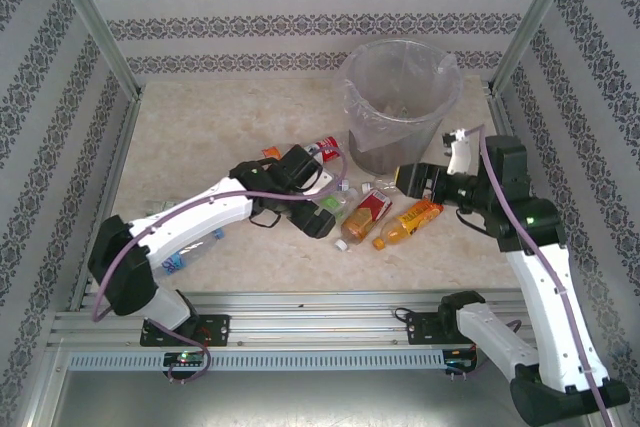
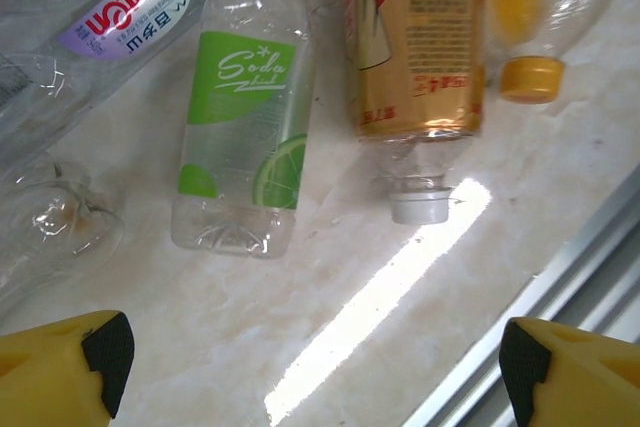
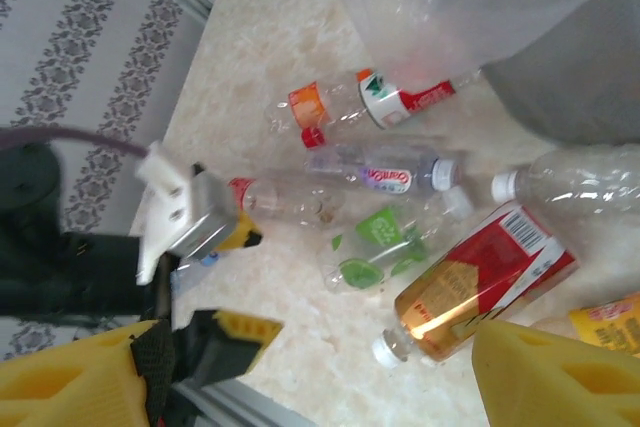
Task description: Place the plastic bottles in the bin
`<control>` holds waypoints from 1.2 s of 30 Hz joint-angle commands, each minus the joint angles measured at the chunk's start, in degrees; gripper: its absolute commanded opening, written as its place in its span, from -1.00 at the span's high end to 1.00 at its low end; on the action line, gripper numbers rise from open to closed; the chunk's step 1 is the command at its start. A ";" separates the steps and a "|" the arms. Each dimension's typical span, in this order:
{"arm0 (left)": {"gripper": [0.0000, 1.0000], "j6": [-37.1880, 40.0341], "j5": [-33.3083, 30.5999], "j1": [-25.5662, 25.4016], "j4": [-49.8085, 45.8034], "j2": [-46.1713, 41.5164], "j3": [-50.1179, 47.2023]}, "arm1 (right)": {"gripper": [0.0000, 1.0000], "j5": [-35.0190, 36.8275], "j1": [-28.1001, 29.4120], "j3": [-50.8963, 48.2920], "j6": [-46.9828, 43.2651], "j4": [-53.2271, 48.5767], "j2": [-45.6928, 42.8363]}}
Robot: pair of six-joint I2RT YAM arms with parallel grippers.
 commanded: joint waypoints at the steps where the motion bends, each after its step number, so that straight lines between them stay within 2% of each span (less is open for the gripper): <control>1: -0.87 1.35 -3.40 -0.74 -0.95 3.60 2.11 | -0.62 -5.34 0.55 -4.25 1.58 2.02 -3.55; 4: -0.82 1.75 -4.68 -0.65 -1.15 8.05 3.96 | -0.68 -8.16 0.55 -8.13 3.08 3.94 -6.04; 12: -0.79 3.10 -11.25 -0.58 0.28 15.66 5.70 | -0.69 -9.02 0.54 -11.40 3.73 3.86 -7.34; 26: -0.66 4.83 -7.13 -0.32 1.68 22.79 6.96 | -0.69 -8.36 0.55 -12.69 3.72 3.36 -7.58; 31: -0.46 4.71 -7.07 -0.03 1.36 23.06 6.79 | -0.69 -8.26 0.53 -12.91 3.84 3.03 -7.73; 36: -0.23 3.40 -6.39 0.23 2.52 19.41 4.54 | -0.69 -8.28 0.55 -14.35 4.40 3.67 -8.12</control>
